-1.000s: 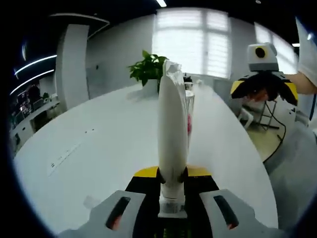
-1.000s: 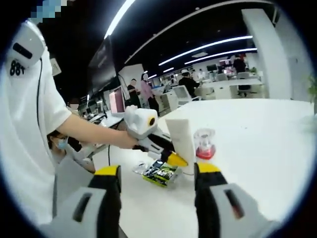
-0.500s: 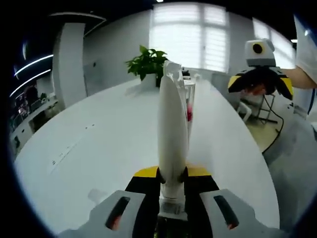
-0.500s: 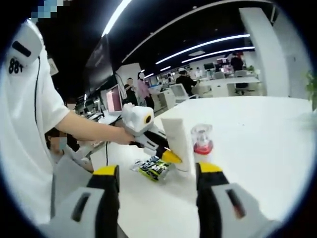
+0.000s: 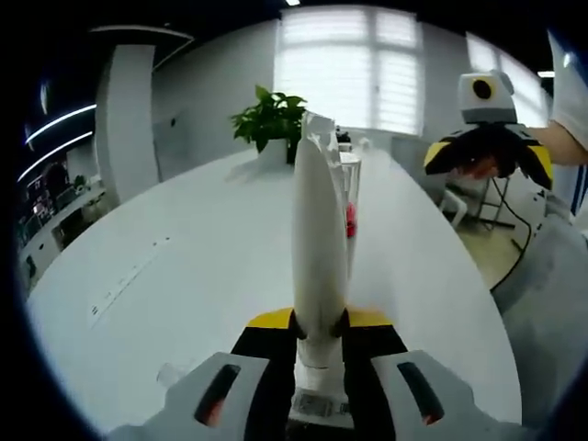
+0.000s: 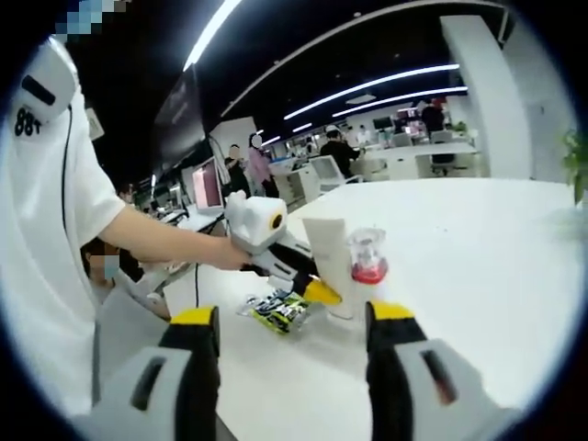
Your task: Arrange the skincare products in the storage area until every visible bottle or jar stands upright without overlapping.
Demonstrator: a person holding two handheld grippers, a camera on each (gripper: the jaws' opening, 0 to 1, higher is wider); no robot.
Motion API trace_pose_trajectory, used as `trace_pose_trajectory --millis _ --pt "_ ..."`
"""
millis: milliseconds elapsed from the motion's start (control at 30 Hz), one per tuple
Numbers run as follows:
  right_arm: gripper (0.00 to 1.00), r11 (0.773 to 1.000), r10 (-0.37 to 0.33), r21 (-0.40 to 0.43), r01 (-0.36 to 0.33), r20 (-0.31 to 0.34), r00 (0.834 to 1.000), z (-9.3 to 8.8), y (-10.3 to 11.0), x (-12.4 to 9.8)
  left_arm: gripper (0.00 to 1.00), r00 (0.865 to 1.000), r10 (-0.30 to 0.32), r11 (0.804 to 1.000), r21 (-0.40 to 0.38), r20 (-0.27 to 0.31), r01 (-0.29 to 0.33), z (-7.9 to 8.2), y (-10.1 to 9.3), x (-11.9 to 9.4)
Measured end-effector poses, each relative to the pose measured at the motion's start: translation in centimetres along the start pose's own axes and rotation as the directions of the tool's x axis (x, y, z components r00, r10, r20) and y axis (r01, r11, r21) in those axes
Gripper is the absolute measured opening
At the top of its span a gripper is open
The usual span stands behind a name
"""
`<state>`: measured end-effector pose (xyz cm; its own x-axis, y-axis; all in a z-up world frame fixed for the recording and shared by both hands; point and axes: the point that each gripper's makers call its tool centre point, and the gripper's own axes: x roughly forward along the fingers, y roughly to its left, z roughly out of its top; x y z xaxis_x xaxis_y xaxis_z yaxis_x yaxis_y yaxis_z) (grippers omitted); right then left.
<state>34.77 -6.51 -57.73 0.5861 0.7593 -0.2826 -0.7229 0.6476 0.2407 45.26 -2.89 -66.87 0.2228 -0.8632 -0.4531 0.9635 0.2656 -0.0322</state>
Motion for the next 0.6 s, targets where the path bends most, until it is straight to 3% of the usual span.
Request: trace_pose_trajectory --millis 200,600 --pt "0.66 1.000 -0.007 0.006 0.007 0.000 1.000 -0.19 -0.05 -0.07 0.16 1.000 0.002 1.000 -0.016 0.010 -0.002 0.00 0.23 -0.08" --pt "0.68 1.000 -0.020 0.006 0.019 0.001 1.000 -0.13 -0.17 -0.13 0.17 1.000 -0.024 0.999 0.025 -0.017 0.025 -0.16 0.18 -0.15"
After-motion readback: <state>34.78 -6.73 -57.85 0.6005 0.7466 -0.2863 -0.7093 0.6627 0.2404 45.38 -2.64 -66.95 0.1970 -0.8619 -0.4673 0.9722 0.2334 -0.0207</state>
